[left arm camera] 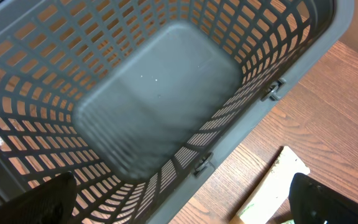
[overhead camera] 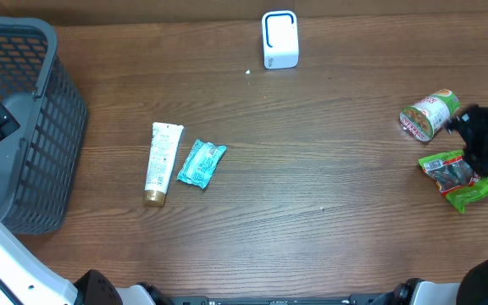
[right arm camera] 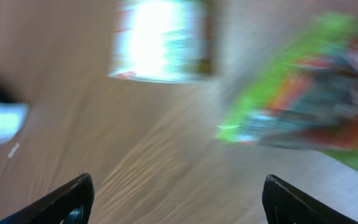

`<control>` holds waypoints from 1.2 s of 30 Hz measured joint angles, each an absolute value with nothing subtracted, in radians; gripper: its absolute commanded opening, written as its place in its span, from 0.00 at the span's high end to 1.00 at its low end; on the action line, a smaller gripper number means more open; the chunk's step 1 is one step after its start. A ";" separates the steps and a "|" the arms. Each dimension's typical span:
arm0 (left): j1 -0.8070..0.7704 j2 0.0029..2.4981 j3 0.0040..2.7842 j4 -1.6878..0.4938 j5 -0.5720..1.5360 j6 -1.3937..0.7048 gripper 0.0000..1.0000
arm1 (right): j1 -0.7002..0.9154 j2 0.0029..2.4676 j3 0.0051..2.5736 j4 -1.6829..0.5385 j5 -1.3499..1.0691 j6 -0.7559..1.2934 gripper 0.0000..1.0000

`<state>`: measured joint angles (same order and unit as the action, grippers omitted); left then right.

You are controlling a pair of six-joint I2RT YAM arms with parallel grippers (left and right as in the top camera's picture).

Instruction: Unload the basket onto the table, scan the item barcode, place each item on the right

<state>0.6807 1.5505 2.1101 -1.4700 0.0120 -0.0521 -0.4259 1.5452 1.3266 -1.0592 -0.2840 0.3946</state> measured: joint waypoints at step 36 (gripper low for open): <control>0.681 1.551 2.110 -1.470 0.012 -0.052 0.00 | 0.841 2.027 1.360 0.093 -0.453 0.672 0.14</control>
<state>0.6807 1.5505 2.1101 -1.4696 0.0120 -0.0521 0.8410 2.0274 1.3598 0.0925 -0.4530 0.6724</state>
